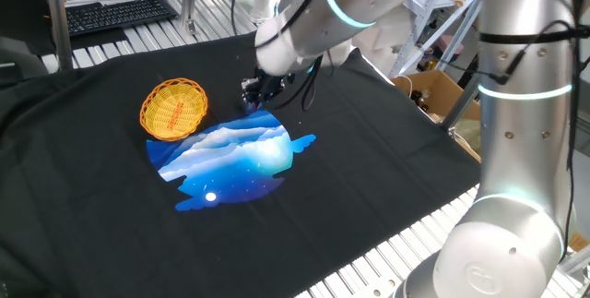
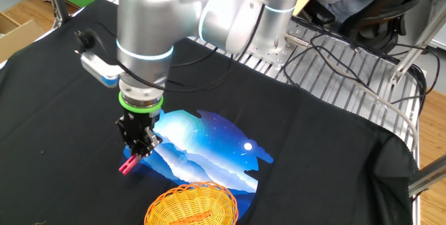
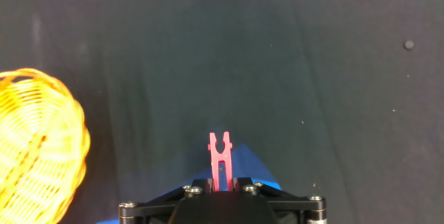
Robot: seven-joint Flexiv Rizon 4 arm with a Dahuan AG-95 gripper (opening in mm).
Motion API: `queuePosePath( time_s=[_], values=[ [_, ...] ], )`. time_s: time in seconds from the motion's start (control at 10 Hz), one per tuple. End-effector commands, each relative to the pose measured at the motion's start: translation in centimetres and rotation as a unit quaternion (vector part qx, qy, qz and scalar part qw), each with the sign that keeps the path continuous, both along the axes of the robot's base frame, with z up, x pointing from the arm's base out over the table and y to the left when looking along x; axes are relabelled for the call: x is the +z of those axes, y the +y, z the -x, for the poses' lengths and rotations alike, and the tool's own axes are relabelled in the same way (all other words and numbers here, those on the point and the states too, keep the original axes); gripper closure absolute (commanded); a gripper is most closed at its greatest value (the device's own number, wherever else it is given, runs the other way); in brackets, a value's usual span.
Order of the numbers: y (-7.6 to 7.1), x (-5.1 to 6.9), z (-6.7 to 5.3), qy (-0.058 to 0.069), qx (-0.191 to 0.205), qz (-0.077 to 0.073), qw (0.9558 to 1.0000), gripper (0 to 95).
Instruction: Use a clamp
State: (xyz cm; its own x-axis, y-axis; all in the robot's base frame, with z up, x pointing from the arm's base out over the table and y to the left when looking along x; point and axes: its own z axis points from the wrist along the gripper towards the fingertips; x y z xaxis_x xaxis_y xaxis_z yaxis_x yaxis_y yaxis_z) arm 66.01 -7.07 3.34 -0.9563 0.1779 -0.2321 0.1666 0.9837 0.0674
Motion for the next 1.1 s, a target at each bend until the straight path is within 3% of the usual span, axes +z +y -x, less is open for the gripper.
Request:
queuePosePath(
  time_s=[0.1, 0.4, 0.8, 0.9, 1.0, 1.1],
  values=[
    [0.1, 0.1, 0.0, 0.012, -0.001, -0.002, 0.9999, 95.0],
    [0.9, 1.0, 0.4, 0.036, -0.002, -0.011, 0.9993, 95.0],
    [2.5, 2.3, 1.0, 0.080, -0.007, -0.027, 0.9964, 95.0],
    [2.8, 2.4, 1.1, 0.085, -0.009, -0.029, 0.9959, 95.0],
    [3.5, 2.7, 1.3, 0.100, -0.013, -0.038, 0.9942, 95.0],
    [3.7, 2.8, 1.4, 0.104, -0.015, -0.040, 0.9936, 95.0]
  ],
)
